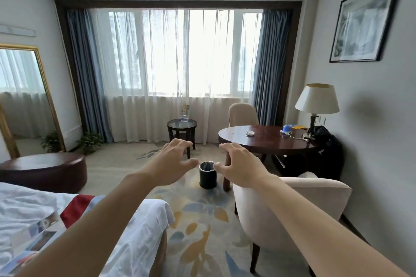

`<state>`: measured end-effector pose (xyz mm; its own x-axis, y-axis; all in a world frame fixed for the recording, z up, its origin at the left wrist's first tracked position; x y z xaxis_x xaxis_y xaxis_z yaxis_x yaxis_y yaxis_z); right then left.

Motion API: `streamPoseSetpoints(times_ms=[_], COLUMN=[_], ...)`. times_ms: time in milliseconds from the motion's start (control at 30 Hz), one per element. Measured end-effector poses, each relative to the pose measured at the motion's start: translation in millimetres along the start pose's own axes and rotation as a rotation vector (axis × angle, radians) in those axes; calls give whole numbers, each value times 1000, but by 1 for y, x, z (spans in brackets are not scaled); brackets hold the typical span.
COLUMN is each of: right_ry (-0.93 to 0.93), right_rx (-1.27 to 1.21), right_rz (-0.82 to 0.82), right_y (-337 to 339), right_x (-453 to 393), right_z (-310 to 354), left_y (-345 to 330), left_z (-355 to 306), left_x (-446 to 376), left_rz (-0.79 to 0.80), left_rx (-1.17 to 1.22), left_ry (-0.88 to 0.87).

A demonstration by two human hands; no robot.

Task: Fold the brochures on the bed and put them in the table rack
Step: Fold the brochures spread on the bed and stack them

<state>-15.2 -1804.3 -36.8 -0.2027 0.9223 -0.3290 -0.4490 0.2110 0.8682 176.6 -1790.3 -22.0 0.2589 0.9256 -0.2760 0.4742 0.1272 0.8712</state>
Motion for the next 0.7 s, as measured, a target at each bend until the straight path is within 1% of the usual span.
streamPoseSetpoints(times_ms=[100, 200, 333, 533, 700], right_ry=[17, 39, 117, 276, 417], right_rx=[-4, -19, -19, -53, -65], right_rz=[8, 41, 88, 216, 318], right_y=[-21, -46, -86, -181, -276], right_x=[-60, -123, -205, -285, -325], right_z=[-21, -38, -37, 23, 98], left_y=[-15, -21, -23, -11, -5], left_z=[26, 60, 114, 215, 326], left_x=[-52, -100, -144, -160, -130], left_rz=[3, -49, -76, -49, -71], left_rx=[-9, -17, -12, -26, -7], left_ry=[11, 46, 129, 324, 525])
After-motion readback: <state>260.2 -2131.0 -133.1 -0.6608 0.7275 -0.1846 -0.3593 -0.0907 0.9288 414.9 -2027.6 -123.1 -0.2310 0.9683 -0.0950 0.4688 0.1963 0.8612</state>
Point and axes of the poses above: each hand's wrist, its own x-axis away from the middle knuckle, its own y-axis out of the back of the hand, z = x × y, the point moved 8 cm from there along -x, towards the middle knuckle
